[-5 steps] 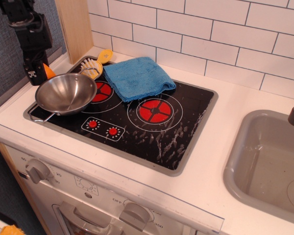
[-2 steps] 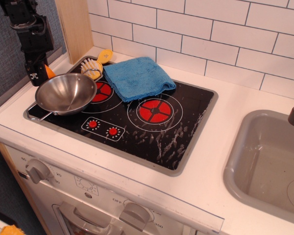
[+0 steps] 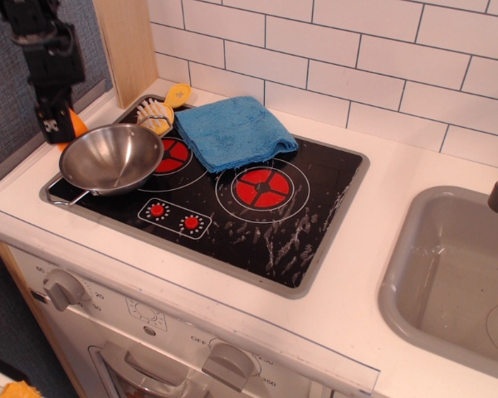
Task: Put the carrot to the right of the napkin.
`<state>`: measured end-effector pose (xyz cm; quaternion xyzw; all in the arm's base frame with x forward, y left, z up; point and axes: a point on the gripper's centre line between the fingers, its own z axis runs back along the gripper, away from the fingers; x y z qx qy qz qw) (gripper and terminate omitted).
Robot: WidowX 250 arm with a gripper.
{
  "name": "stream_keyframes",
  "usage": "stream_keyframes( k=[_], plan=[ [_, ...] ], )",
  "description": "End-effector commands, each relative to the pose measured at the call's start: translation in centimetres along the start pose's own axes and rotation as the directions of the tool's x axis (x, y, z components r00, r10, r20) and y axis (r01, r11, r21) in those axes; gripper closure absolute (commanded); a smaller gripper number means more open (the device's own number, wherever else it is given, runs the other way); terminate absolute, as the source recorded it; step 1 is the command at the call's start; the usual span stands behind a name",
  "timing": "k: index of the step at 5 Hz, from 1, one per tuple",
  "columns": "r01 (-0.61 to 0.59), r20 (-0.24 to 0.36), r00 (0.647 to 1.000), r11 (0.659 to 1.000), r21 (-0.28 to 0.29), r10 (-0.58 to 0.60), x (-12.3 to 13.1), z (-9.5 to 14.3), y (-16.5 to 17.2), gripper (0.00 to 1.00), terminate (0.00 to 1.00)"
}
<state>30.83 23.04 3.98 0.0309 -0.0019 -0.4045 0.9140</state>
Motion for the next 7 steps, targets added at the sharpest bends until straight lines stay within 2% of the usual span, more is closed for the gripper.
stream_keyframes(
  k=[1,2,4,5,6,7],
  plan=[
    [-0.025,-0.042,0.999,0.985,0.168,0.033,0.2,8.0,-1.2,1.0,0.0],
    [0.003,-0.007,1.0,0.976,0.218,-0.002,2.1,10.3,-2.6,1.0,0.0],
    [0.161,0.09,0.978,0.957,0.24,-0.187,9.1,11.6,-6.8,1.0,0.0],
    [0.265,0.084,0.954,0.938,0.225,-0.289,12.3,10.5,-9.3,1.0,0.0],
    [0.33,0.136,0.921,0.917,0.223,-0.364,15.1,8.2,-11.0,1.0,0.0],
    [0.397,0.114,0.9,0.898,0.19,-0.421,17.8,5.1,-12.1,1.0,0.0]
  ],
)
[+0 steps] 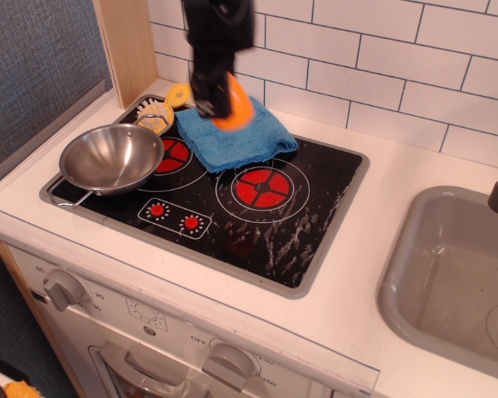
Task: Put the carrot to the right of the napkin.
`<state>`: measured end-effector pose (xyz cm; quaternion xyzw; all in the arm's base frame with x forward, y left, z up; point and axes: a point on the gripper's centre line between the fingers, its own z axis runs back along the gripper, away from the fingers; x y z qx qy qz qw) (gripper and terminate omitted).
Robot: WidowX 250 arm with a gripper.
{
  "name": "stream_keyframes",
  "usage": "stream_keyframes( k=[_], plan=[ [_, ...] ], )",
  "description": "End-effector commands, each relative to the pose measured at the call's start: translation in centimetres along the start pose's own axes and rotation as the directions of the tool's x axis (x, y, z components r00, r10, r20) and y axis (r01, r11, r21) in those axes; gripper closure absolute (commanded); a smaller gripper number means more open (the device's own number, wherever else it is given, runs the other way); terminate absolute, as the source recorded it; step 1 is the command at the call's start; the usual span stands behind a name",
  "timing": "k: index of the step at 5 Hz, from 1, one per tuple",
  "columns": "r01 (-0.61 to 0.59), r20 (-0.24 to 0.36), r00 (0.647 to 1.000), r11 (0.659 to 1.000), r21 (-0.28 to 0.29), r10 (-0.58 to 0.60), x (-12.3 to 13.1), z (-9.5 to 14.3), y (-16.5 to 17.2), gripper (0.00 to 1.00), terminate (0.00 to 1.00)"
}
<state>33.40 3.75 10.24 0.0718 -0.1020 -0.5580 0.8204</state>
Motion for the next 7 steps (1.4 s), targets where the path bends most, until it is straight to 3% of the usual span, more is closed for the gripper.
stream_keyframes(
  k=[1,3,4,6,7],
  plan=[
    [0.117,-0.023,0.993,0.992,-0.046,-0.118,3.4,-5.1,-1.7,1.0,0.0],
    [0.159,-0.066,0.985,0.986,-0.048,-0.162,4.4,-6.9,-1.5,1.0,0.0],
    [0.178,-0.064,0.981,0.983,-0.049,-0.181,4.5,-6.8,-1.4,0.0,0.0],
    [0.167,-0.065,0.984,0.985,-0.035,-0.169,3.6,-5.9,-1.0,0.0,0.0],
    [0.182,-0.046,0.982,0.983,-0.031,-0.183,3.1,-4.0,-0.6,0.0,0.0]
  ],
)
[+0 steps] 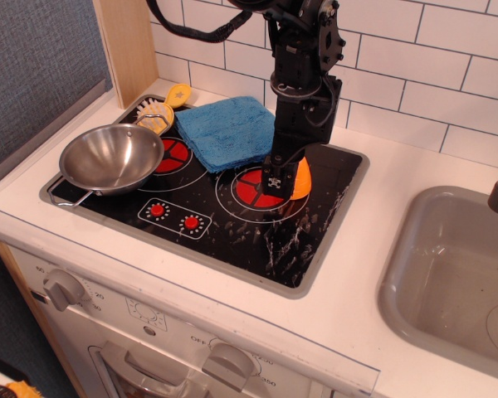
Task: Put the carrot to the right of the napkin.
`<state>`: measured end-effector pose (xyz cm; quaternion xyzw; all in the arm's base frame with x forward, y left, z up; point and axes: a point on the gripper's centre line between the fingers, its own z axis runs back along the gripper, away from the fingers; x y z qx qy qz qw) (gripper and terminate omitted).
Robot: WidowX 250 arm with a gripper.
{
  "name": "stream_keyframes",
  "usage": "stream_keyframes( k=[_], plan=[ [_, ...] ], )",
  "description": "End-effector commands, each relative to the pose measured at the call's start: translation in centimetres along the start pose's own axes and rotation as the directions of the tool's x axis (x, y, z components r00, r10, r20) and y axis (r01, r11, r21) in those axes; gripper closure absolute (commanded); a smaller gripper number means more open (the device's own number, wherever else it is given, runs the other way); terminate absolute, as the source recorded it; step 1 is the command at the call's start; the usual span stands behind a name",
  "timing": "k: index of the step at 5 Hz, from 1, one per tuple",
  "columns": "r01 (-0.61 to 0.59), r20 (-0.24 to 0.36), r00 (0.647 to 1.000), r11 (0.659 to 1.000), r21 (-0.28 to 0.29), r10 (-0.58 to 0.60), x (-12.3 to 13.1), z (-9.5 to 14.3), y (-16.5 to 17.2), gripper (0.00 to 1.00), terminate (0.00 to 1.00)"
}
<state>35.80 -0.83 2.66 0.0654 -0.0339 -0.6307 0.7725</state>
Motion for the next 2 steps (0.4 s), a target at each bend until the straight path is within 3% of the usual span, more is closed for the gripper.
stream_keyframes(
  k=[1,2],
  plan=[
    [0.024,0.068,0.997,0.988,0.149,-0.035,-2.0,6.4,0.0,0.0,0.0],
    [0.046,0.108,0.992,0.983,0.179,-0.066,-2.8,8.7,-0.3,0.0,0.0]
  ],
)
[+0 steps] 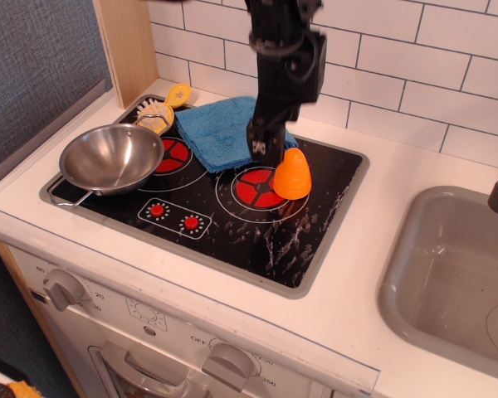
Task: Put the carrot to the right of the napkin.
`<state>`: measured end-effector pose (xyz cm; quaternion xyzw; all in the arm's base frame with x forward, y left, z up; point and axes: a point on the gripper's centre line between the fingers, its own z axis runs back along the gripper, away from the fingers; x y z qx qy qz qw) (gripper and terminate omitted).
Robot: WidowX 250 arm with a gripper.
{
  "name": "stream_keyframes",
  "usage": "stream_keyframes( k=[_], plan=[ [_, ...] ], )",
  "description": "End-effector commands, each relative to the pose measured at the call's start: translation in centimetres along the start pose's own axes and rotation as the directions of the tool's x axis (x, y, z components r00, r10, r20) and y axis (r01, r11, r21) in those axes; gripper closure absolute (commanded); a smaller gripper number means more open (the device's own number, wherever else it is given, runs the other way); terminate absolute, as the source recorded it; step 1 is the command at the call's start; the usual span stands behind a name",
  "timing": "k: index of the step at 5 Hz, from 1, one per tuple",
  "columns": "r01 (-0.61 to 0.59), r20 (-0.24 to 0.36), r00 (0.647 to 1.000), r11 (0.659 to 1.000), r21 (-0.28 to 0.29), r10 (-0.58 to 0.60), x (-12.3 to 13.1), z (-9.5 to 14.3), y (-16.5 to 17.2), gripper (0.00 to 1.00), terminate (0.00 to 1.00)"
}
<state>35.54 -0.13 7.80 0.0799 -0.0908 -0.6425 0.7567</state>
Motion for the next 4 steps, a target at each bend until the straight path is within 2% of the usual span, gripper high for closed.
stream_keyframes(
  k=[1,3,4],
  plan=[
    [0.024,0.041,0.999,0.996,0.082,-0.027,-1.63,3.84,-0.61,0.0,0.0],
    [0.024,0.041,0.999,0.996,0.082,-0.027,-1.63,3.84,-0.61,0.0,0.0],
    [0.024,0.041,0.999,0.996,0.082,-0.027,-1.63,3.84,-0.61,0.0,1.0]
  ],
)
